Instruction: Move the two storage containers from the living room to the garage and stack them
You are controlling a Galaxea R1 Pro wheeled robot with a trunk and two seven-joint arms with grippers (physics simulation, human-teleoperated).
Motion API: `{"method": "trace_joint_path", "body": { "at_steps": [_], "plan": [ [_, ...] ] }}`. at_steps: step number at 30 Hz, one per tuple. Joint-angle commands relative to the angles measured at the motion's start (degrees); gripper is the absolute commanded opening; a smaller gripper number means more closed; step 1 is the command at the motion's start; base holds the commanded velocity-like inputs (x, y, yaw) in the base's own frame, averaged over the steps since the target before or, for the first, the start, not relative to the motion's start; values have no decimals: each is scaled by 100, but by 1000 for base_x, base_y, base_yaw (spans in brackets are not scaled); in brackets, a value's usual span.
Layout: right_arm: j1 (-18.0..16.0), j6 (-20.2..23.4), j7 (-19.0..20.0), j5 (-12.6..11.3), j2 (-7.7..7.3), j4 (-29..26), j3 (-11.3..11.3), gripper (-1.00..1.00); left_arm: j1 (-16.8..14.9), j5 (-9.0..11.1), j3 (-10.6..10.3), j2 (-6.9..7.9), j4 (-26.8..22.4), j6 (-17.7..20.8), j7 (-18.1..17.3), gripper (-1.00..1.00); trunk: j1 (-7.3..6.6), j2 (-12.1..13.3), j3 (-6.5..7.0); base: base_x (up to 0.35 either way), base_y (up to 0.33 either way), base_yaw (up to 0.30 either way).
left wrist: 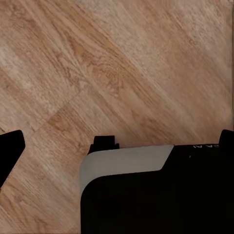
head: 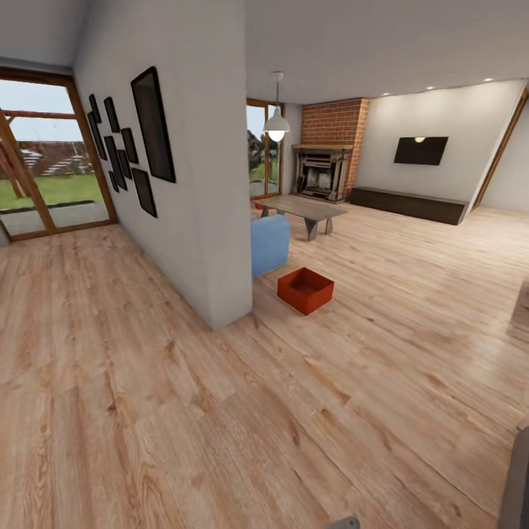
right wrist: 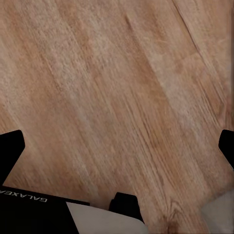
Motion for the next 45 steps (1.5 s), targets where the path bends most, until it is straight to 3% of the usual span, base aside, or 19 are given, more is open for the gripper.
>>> {"method": "trace_joint_path", "body": {
  "at_steps": [1, 24, 45],
  "plan": [
    [-3, 31, -41, -55, -4, -10, 50, 100, -3, 2, -16, 2, 1, -9, 1, 100, 3, -3, -6, 318, -32, 0],
    [-3, 31, -41, -55, -4, -11, 52, 100, -3, 3, -16, 2, 1, -8, 1, 100, 3, -3, -6, 330, -2, -4],
    [-3, 31, -41, -55, -4, -5, 53, 100, -3, -1, -16, 2, -2, -8, 1, 100, 3, -3, 27, 314, -75, -229]
  ]
}}
